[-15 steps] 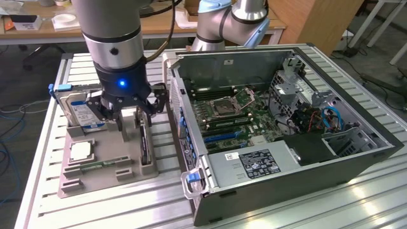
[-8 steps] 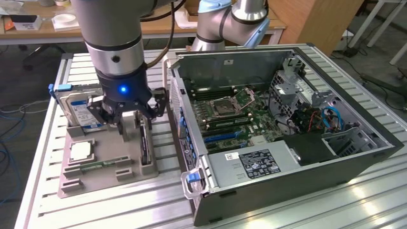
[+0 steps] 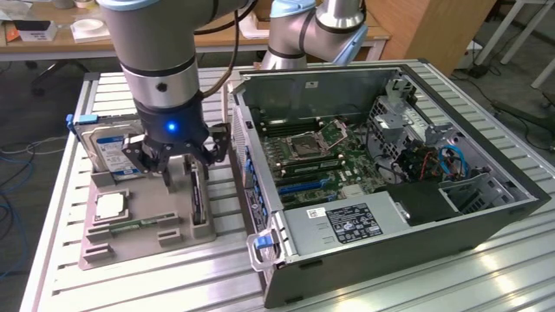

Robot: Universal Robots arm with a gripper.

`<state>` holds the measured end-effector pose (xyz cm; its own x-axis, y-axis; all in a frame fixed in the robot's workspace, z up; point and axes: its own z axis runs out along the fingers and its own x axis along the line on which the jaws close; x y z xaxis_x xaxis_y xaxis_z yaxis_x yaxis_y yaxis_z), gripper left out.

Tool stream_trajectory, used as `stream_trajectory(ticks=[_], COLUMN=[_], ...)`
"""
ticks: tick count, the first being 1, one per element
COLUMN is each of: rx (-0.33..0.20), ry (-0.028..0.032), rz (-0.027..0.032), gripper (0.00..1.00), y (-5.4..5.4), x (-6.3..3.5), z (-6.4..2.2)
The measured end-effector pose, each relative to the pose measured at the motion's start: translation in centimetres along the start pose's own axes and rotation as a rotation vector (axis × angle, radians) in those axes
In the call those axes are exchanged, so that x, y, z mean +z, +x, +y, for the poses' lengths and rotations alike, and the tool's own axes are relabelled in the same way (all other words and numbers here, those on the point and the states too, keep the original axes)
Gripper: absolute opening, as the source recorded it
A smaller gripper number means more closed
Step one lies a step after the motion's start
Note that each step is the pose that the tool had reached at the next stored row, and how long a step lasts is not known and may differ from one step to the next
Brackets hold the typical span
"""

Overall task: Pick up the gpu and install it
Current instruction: 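Pick up the gpu and move the gpu toward the slot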

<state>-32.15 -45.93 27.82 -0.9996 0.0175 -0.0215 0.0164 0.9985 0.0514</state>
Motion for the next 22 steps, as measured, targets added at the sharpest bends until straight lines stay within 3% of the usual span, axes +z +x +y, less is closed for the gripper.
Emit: stream_trajectory(ticks=[15,22], rx=[0.0,0.0], ry=[0.0,0.0], rz=[-0.0001,-0.0001], gripper=[0.65,0.65], y=[-0.1,-0.1], x=[1.26,2.34], z=[-0.07,-0.13])
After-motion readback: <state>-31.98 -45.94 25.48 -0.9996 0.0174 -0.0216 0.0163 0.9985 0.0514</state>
